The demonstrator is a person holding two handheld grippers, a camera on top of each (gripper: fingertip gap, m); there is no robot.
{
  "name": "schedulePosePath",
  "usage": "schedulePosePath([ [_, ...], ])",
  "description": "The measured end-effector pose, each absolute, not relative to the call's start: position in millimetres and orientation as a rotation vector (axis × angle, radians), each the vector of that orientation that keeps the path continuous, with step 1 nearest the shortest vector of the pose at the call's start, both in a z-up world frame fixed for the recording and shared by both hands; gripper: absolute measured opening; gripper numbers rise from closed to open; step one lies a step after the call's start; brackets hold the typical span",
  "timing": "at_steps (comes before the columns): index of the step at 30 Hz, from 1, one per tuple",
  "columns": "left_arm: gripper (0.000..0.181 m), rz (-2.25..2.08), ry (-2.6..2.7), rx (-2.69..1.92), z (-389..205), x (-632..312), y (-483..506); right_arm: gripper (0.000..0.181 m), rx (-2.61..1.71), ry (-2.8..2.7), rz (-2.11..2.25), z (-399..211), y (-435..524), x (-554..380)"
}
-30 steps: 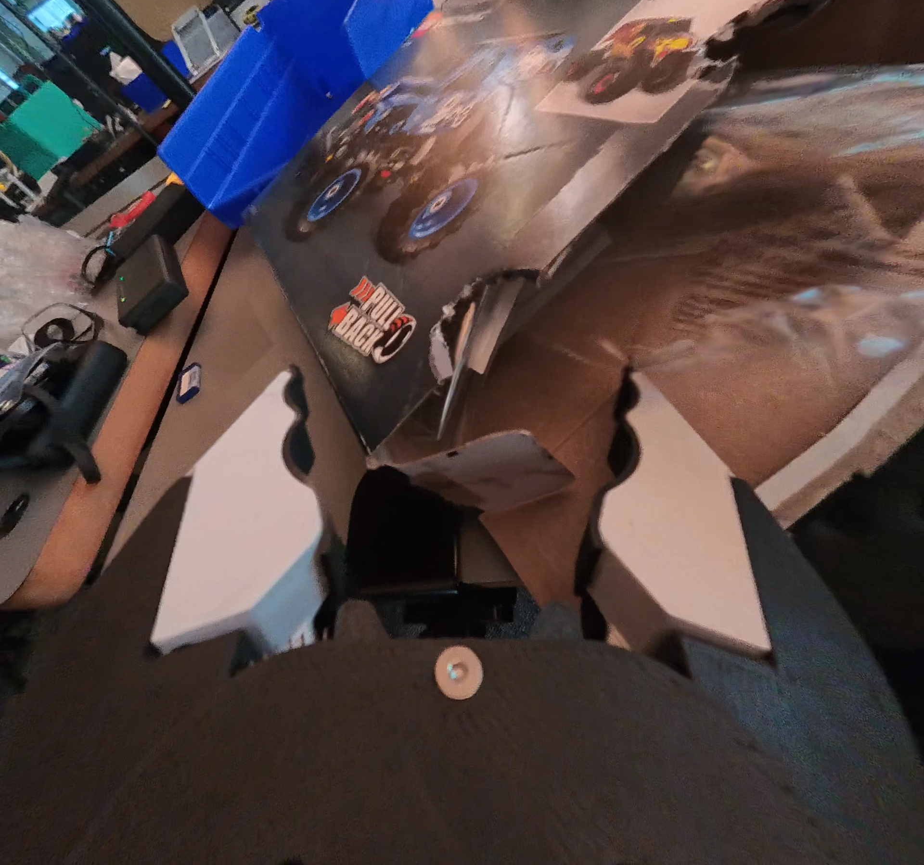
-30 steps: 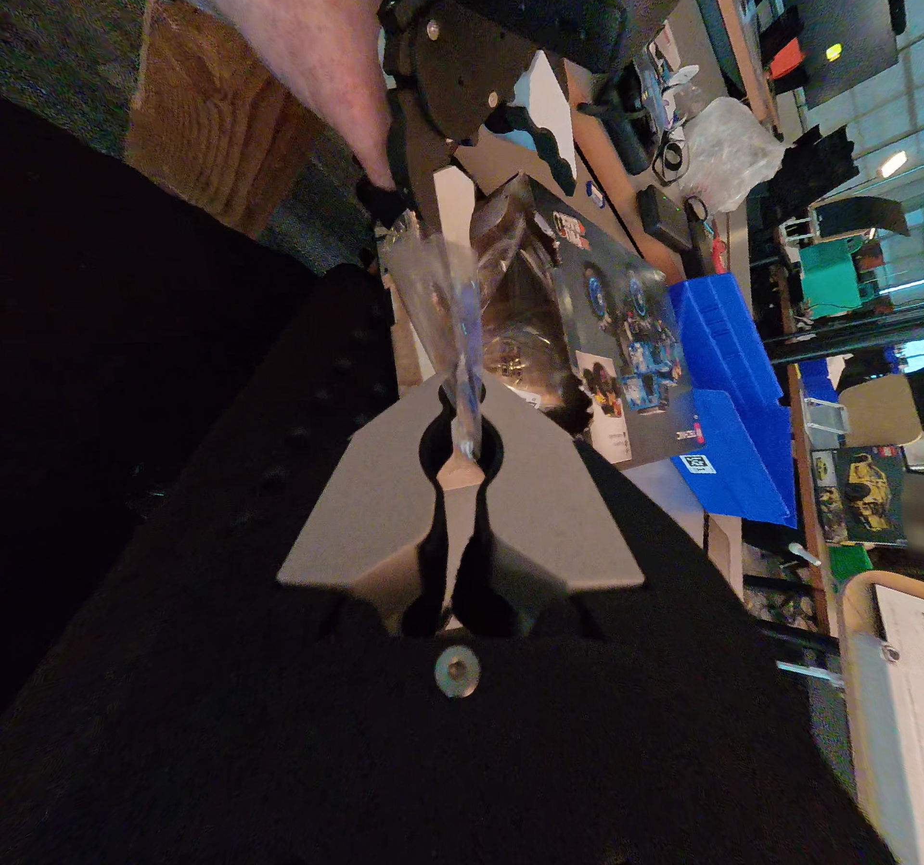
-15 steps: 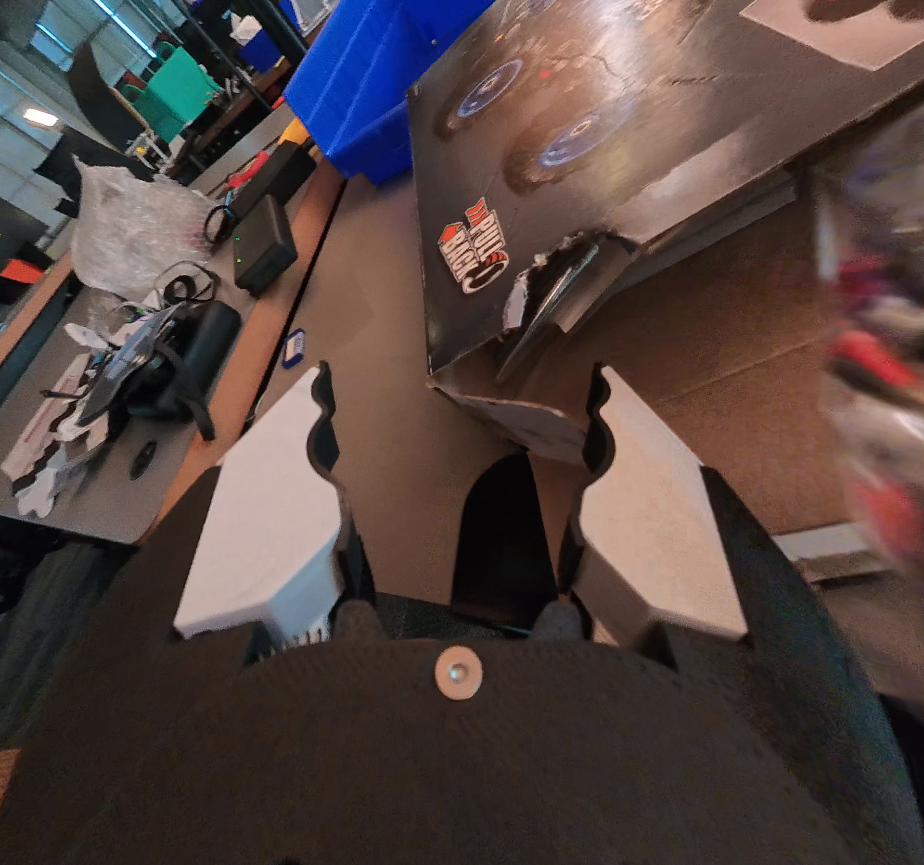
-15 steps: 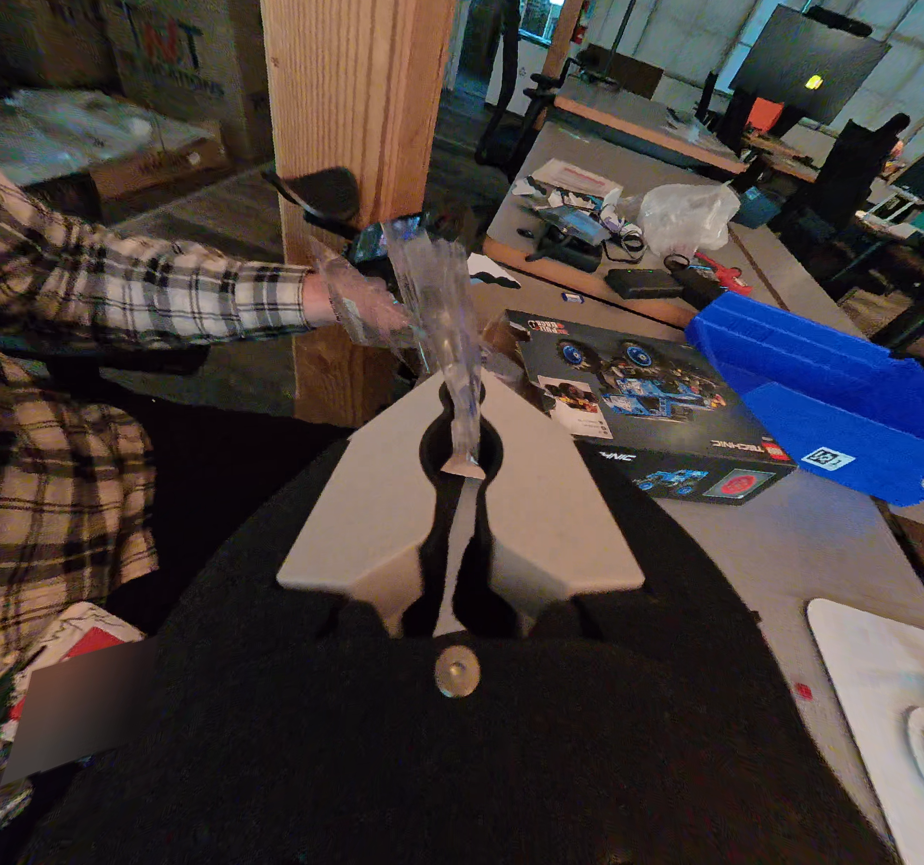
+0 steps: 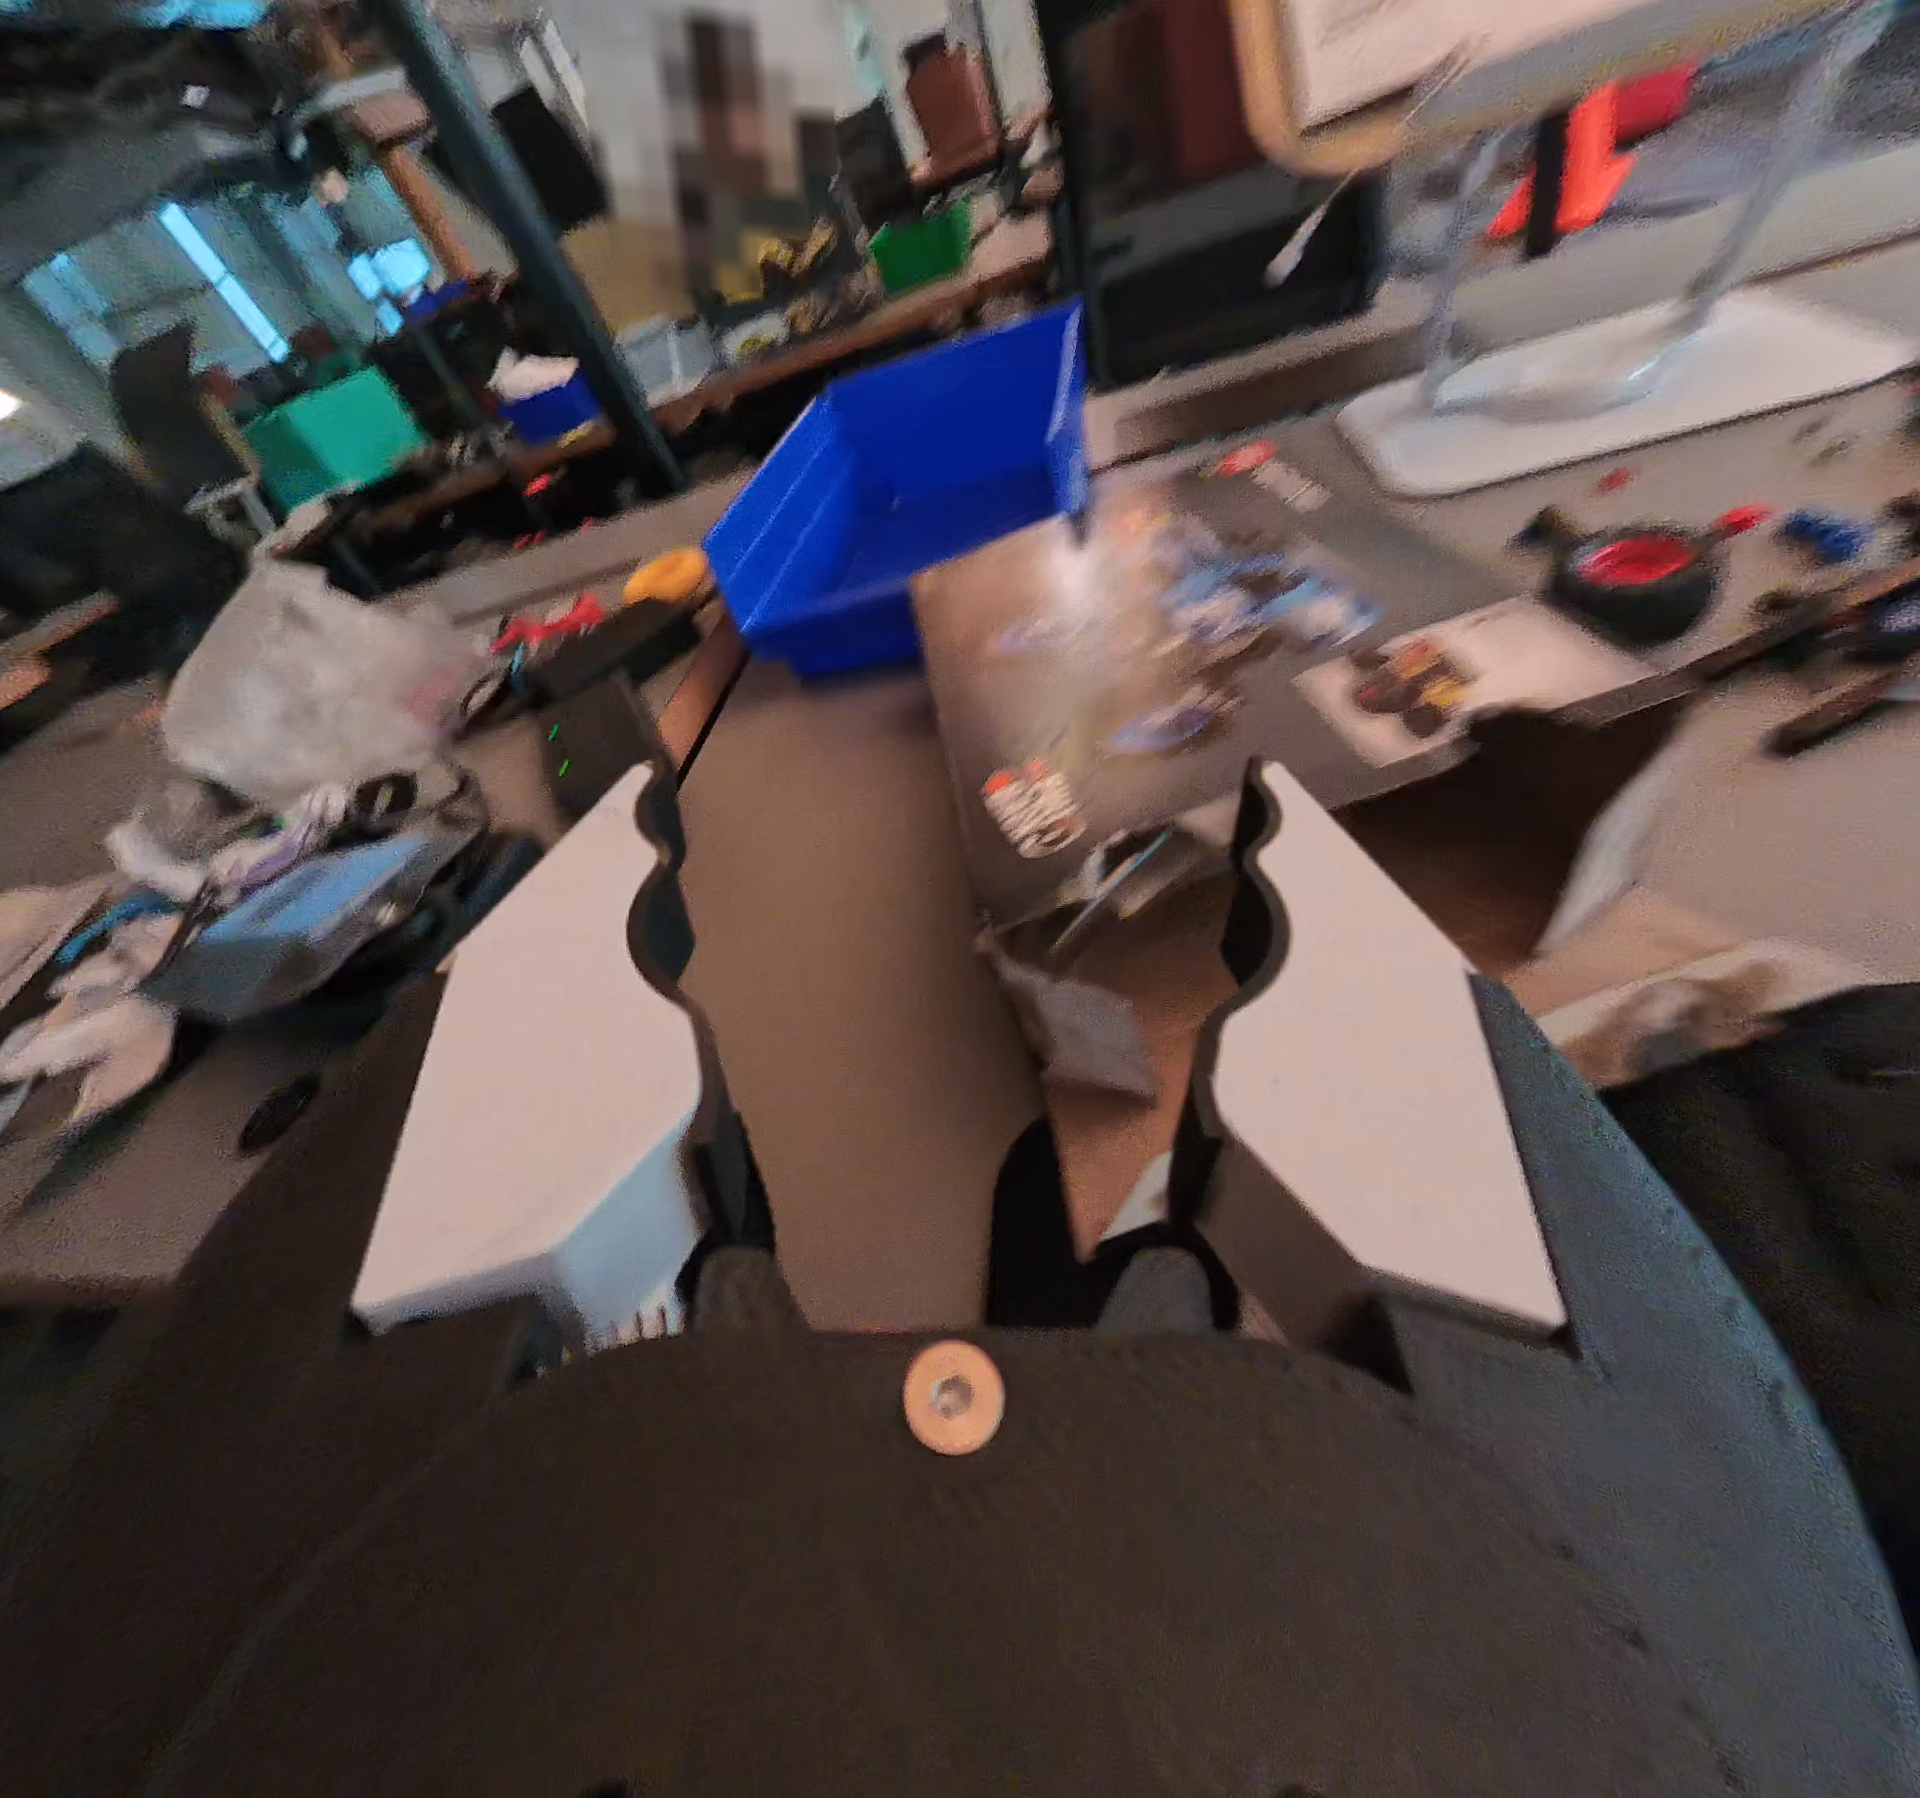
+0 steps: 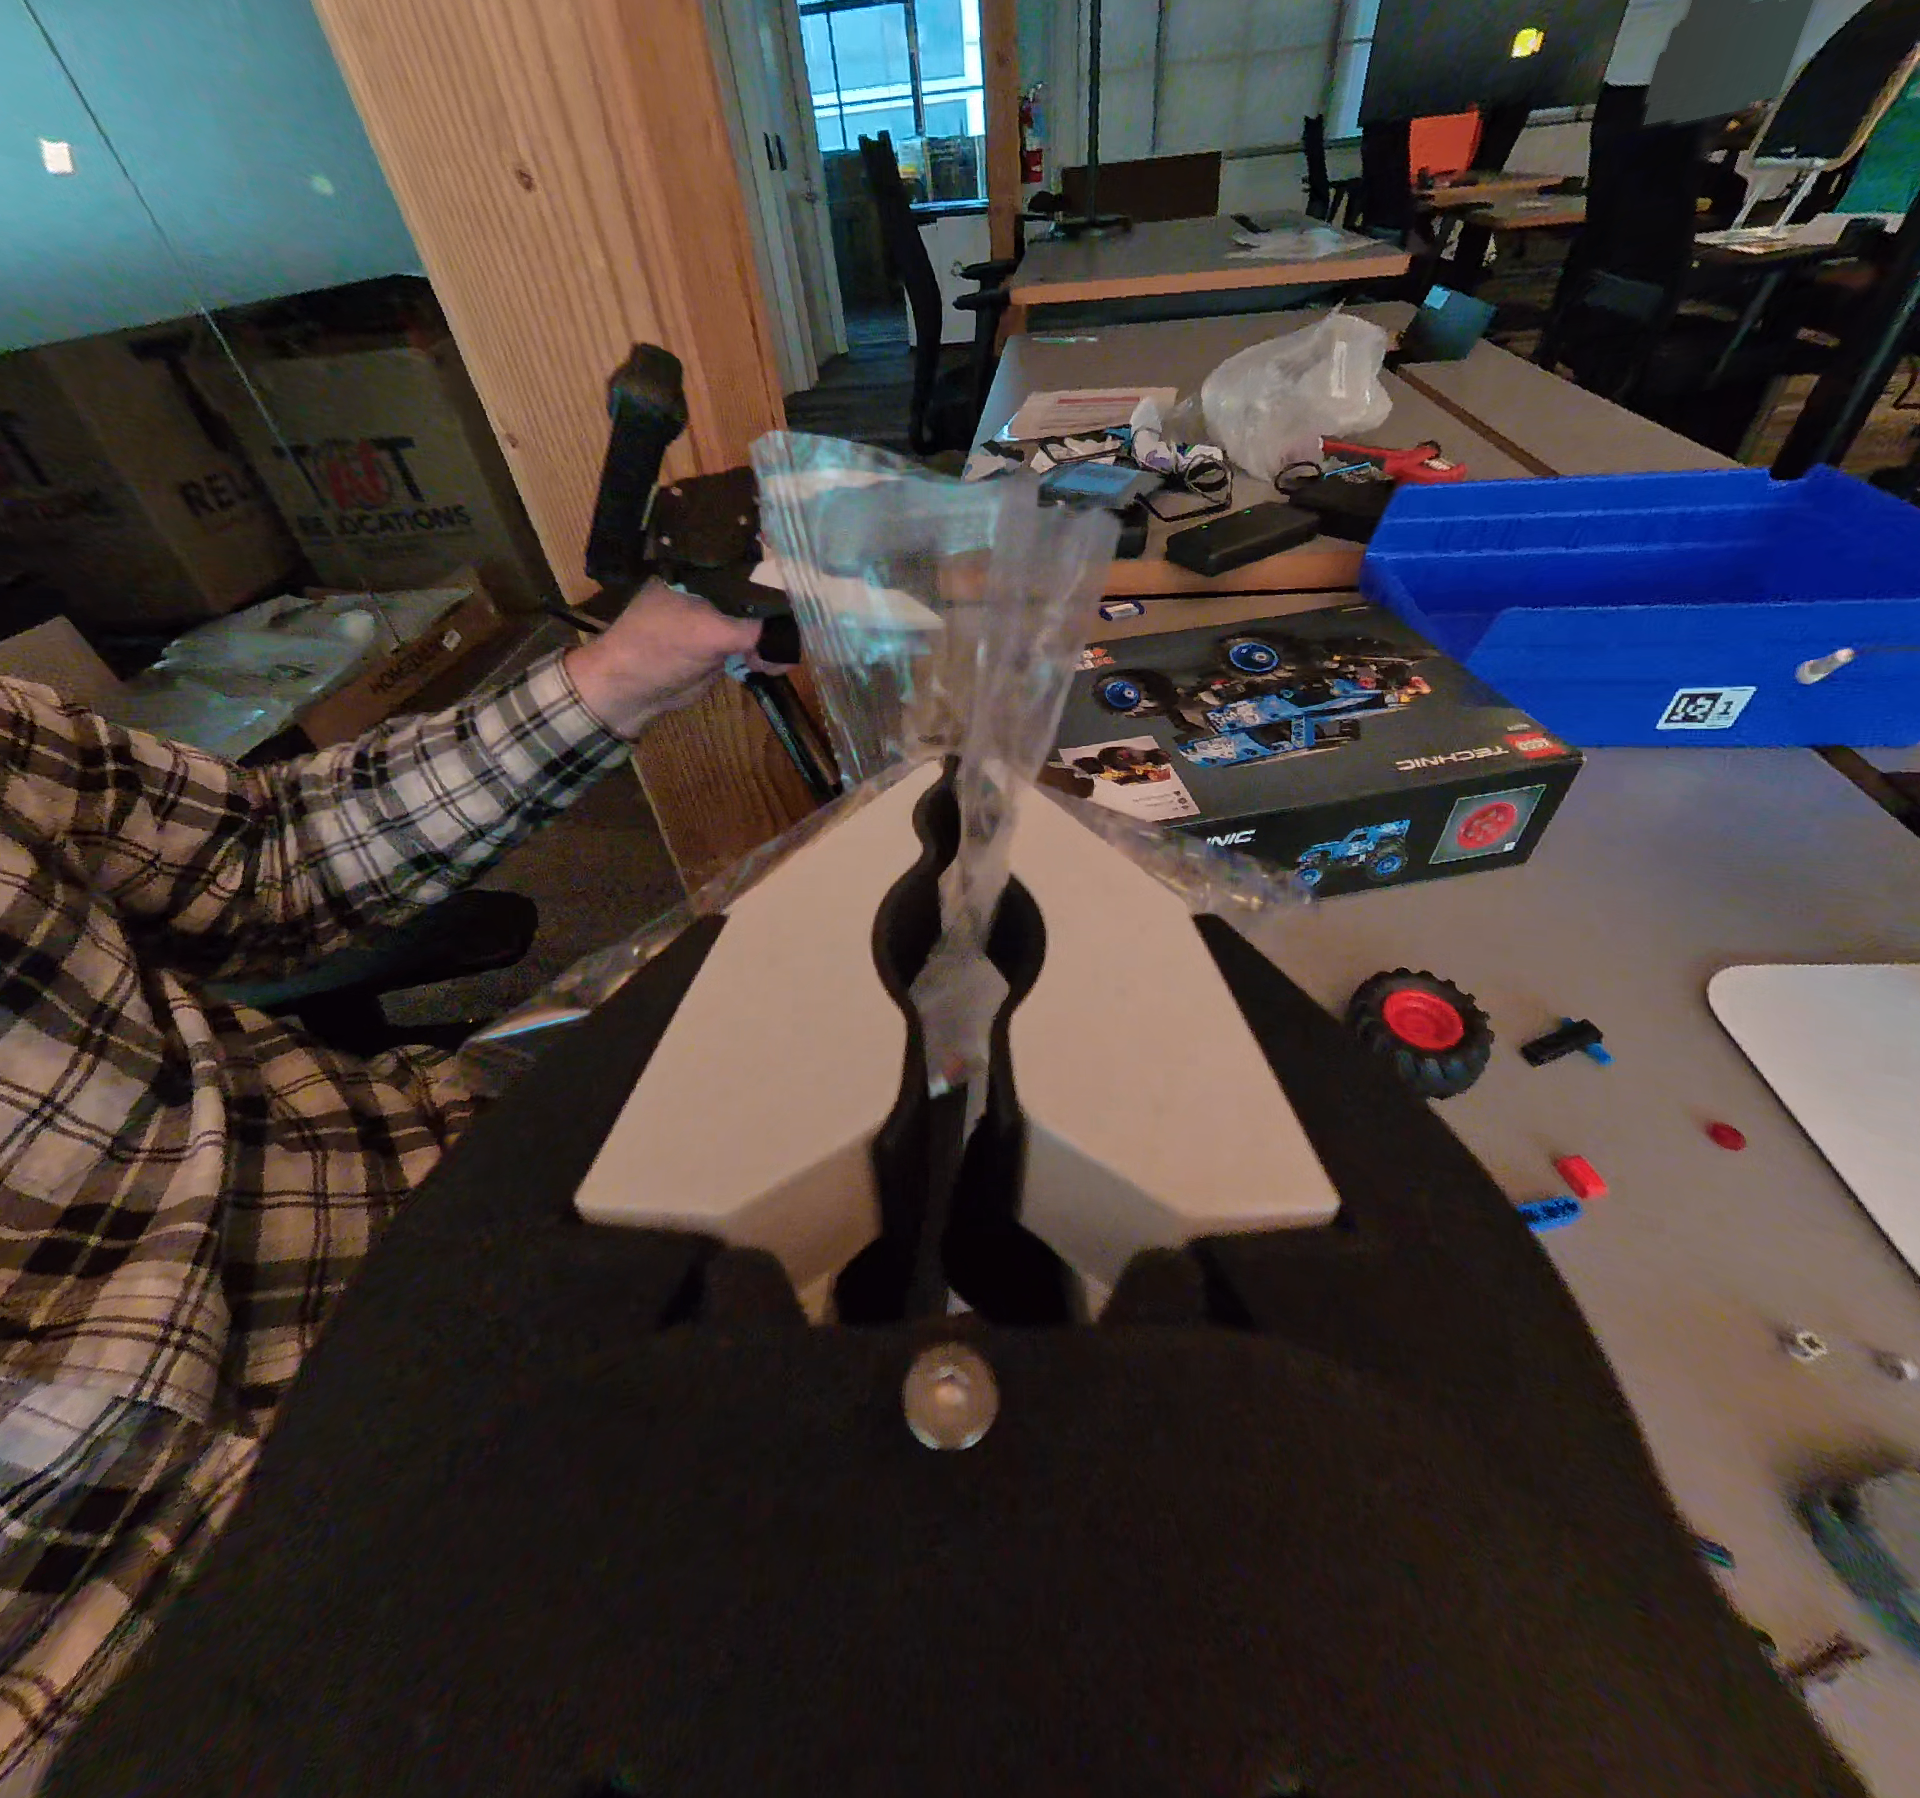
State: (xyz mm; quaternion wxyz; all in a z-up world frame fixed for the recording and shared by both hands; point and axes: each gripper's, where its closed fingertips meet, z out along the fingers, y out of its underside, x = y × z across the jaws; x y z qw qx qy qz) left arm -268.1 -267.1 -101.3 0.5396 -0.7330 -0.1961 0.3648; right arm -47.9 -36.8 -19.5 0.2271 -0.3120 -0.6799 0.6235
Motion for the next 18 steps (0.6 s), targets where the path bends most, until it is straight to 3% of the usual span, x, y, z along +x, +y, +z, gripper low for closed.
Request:
schedulePosePath([
  [6, 0.115, 0.636, -0.014, -1.680, -52, -133, -176, 0.000, -0.961, -1.875, 1.587, -21, -20, -56],
  [11, 0.135, 0.468, 0.193, -1.696, -66, -40, -101, 0.000, -1.060, -1.844, 1.506, -18, -14, -63],
  [14, 0.135, 0.586, 0.227, -1.690, -82, -27, -63, 0.000, -1.084, -1.830, 1.474, -13, -21, -67],
  [16, 0.118, 0.737, 0.188, -1.682, -89, -38, -45, 0.000, -1.078, -1.821, 1.470, -8, -28, -67],
  [18, 0.076, 0.748, 0.162, -1.640, -90, -46, -35, 0.000, -1.067, -1.819, 1.464, -3, -32, -65],
])
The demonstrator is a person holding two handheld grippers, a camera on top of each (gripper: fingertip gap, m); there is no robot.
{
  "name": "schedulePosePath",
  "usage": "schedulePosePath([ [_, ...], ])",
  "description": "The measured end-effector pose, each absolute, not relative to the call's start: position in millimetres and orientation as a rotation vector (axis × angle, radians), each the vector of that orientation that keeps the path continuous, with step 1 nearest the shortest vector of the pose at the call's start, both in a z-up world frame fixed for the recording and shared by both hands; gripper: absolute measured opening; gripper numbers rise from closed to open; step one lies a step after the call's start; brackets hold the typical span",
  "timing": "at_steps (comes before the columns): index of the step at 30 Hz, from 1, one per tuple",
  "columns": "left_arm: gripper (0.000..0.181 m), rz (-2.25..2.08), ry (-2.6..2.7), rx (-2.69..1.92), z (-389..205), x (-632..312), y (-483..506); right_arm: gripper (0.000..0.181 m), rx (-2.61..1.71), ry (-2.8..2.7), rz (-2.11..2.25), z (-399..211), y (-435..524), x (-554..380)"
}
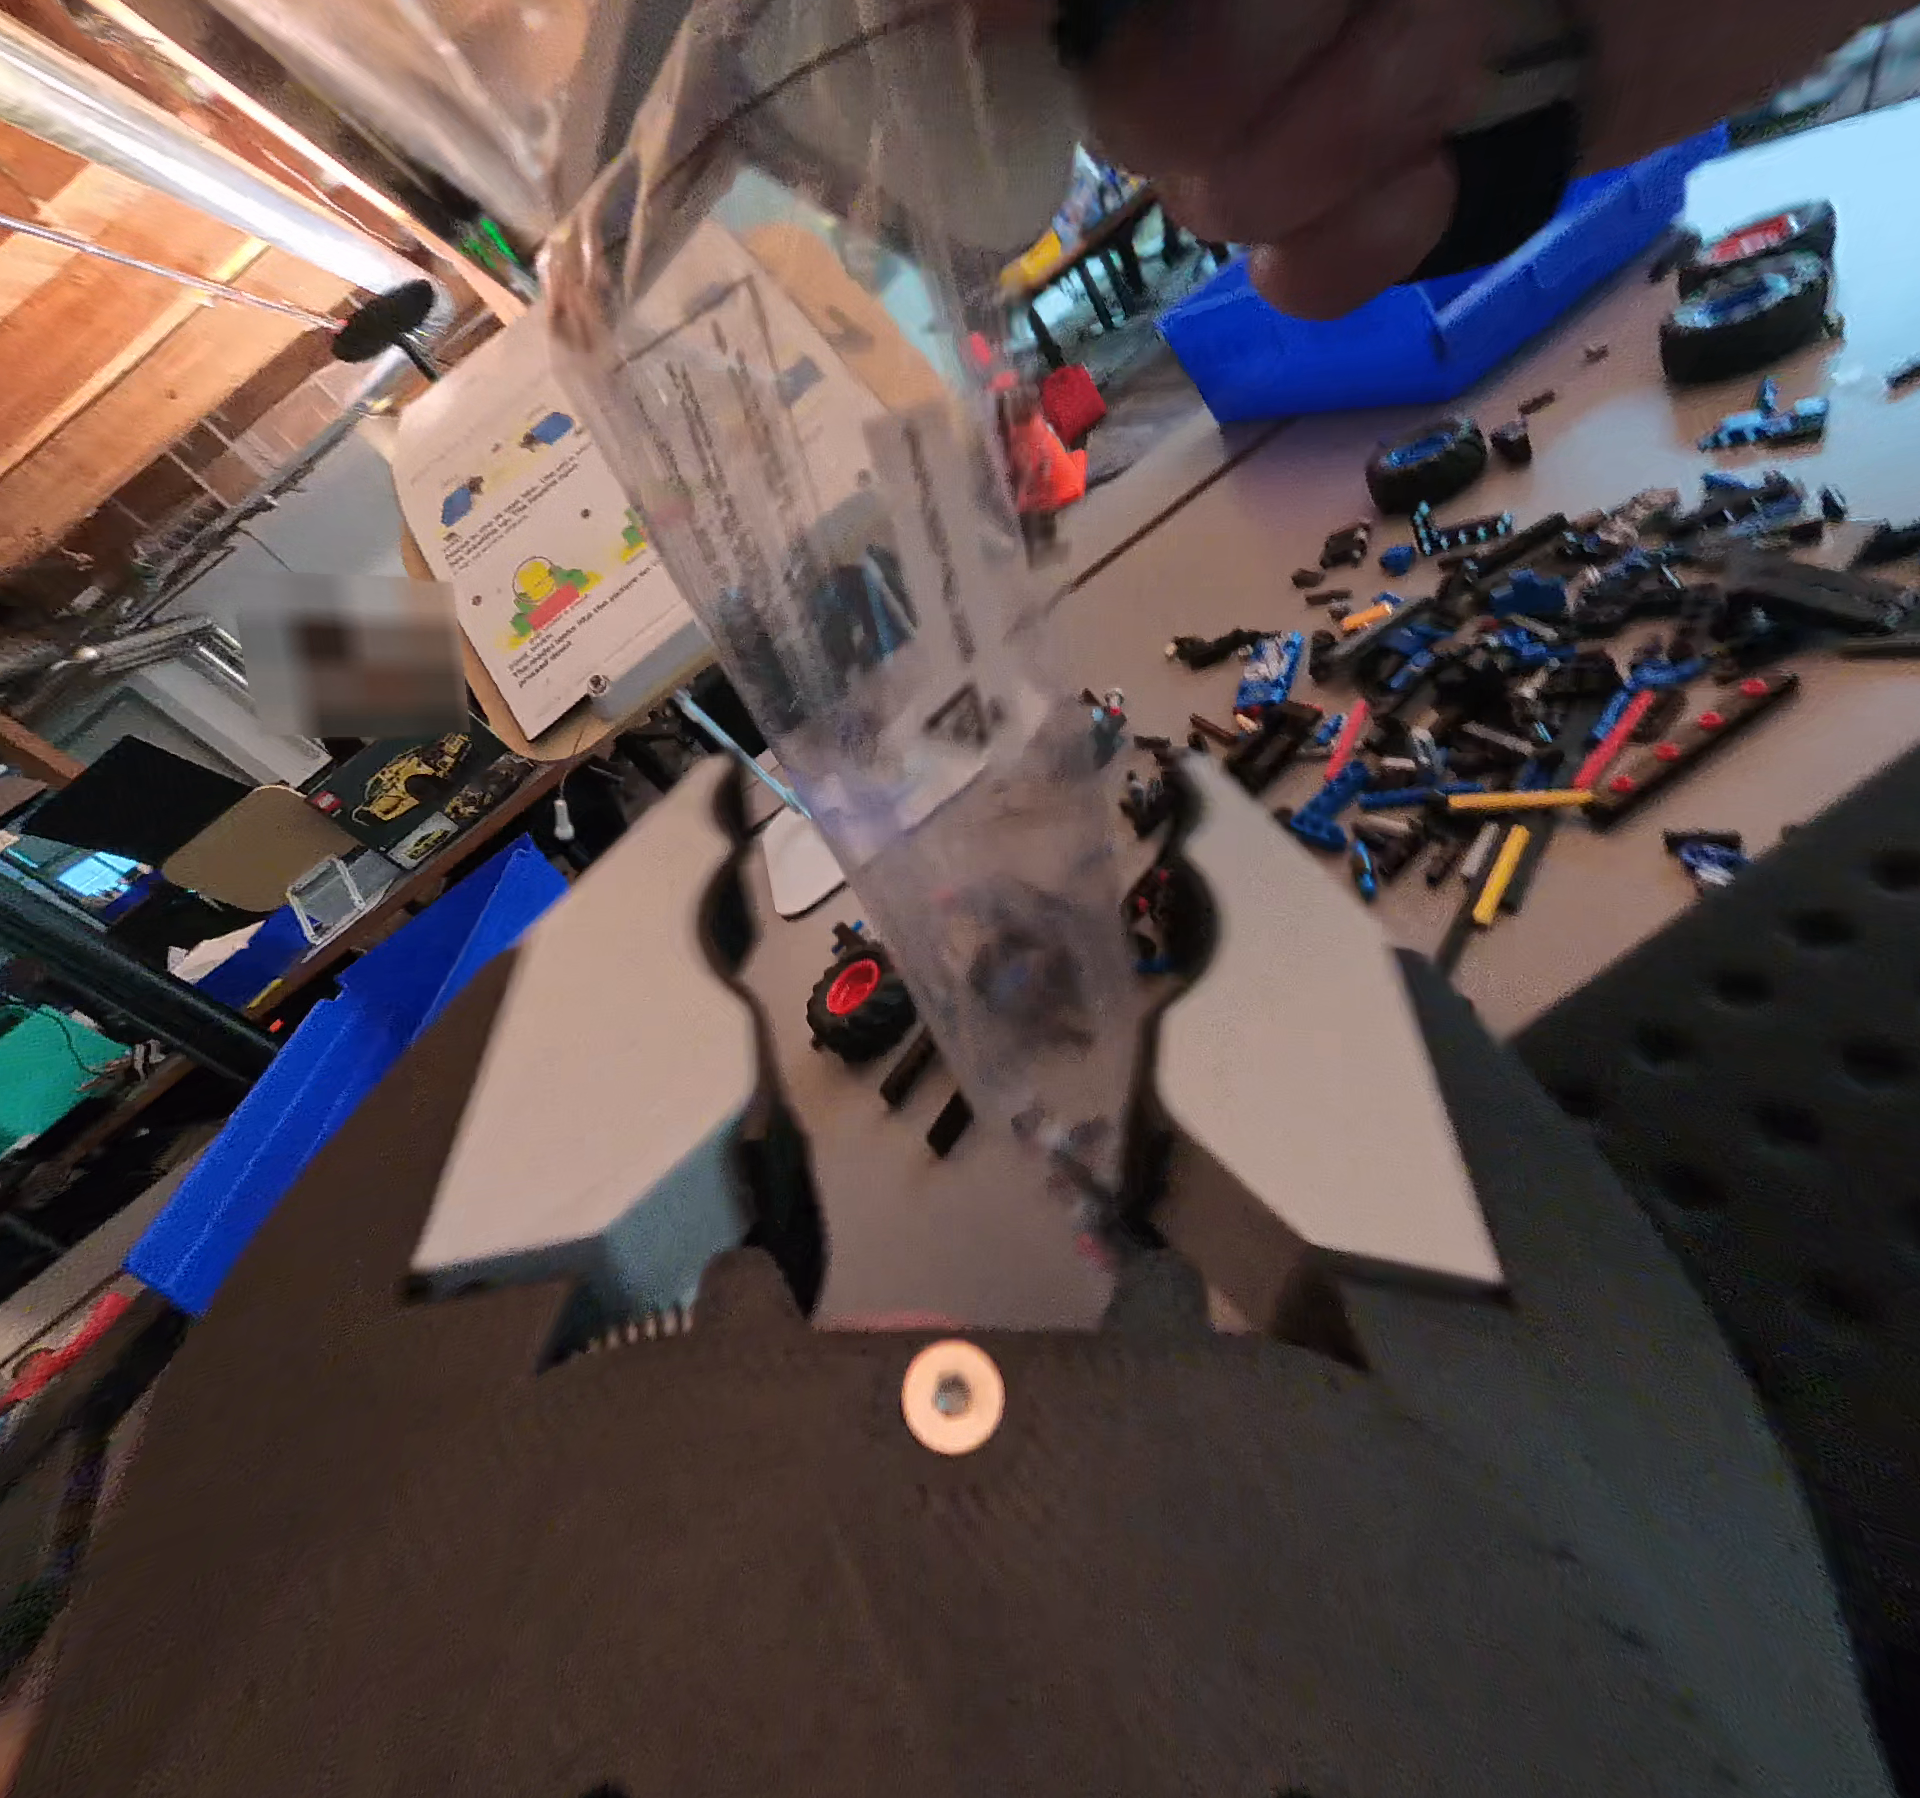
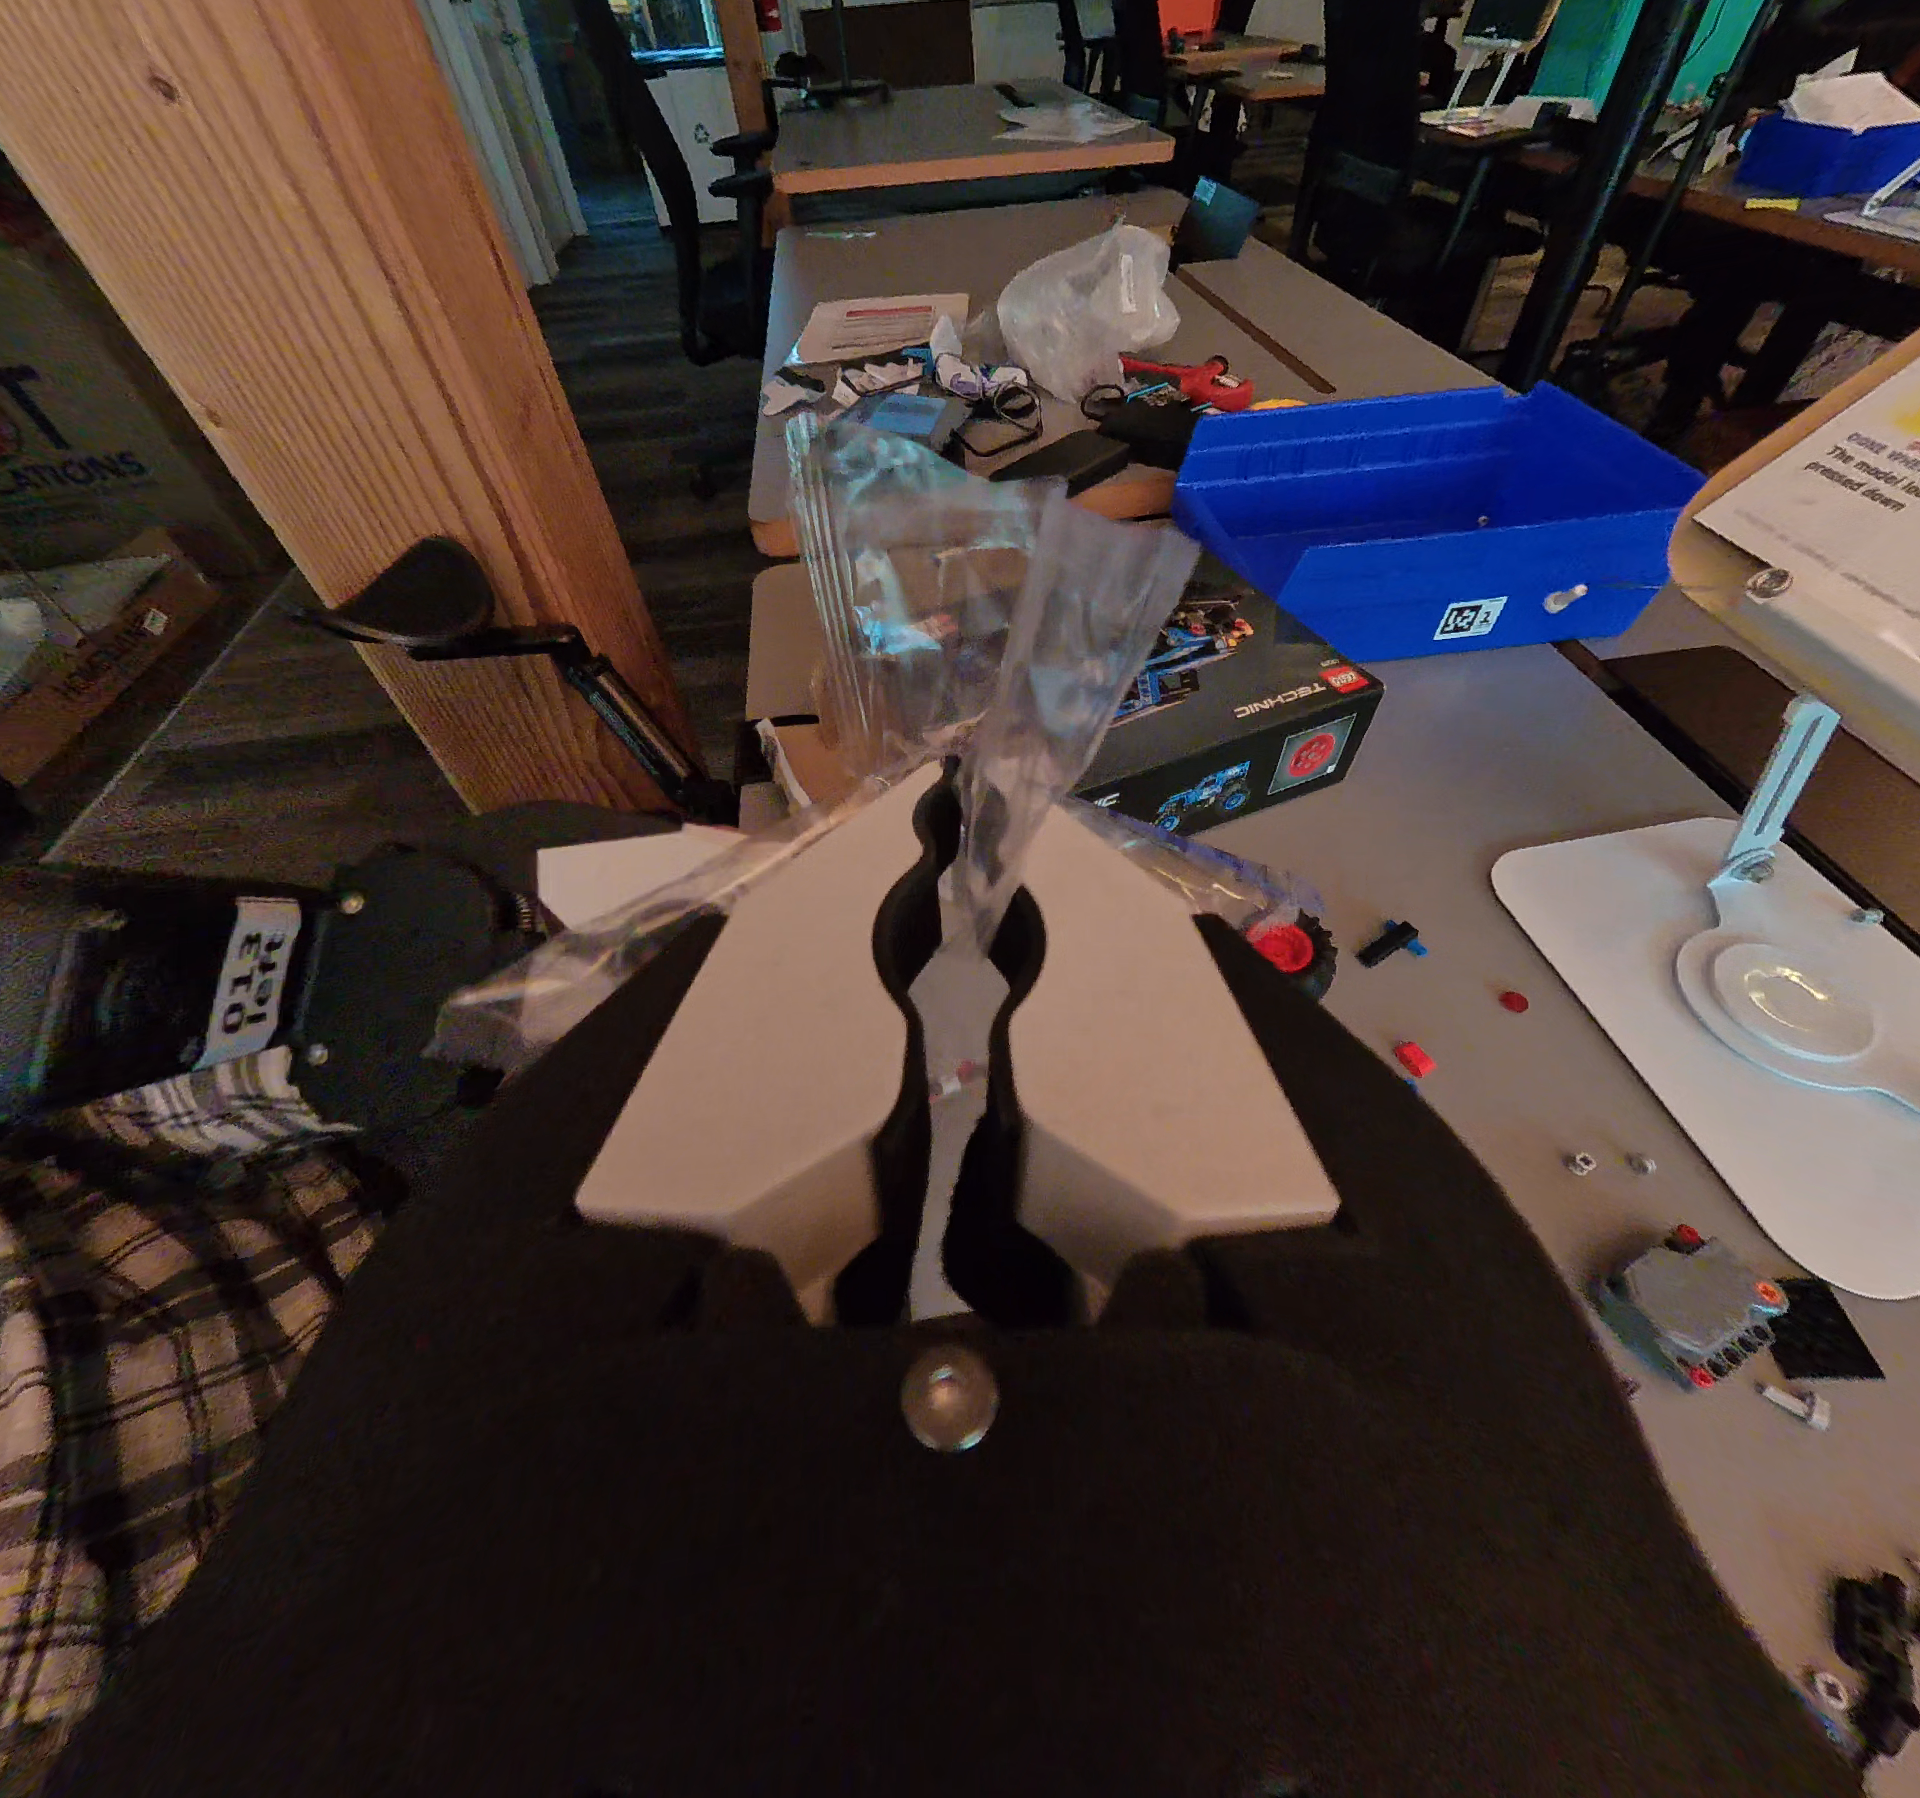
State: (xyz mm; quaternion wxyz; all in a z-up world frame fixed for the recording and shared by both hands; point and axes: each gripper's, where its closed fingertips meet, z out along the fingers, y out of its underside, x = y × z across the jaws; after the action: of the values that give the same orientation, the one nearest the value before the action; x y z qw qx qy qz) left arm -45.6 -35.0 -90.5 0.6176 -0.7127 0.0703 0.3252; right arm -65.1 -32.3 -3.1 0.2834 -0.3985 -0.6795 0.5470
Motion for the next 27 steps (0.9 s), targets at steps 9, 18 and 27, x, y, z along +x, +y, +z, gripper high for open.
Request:
schedulePosePath([
  [9, 0.000, 0.446, 0.156, -1.597, -67, -88, -43, 0.000, -1.055, -1.905, 1.428, -24, -4, -44],
  [18, 0.000, 0.076, 0.124, -1.648, -67, -109, -44, 0.000, -1.048, -1.770, 1.675, -14, 25, -30],
  [27, 0.000, -0.144, 0.066, -1.588, -63, -122, -45, 0.006, -1.094, -2.085, 1.218, -83, 16, -24],
])
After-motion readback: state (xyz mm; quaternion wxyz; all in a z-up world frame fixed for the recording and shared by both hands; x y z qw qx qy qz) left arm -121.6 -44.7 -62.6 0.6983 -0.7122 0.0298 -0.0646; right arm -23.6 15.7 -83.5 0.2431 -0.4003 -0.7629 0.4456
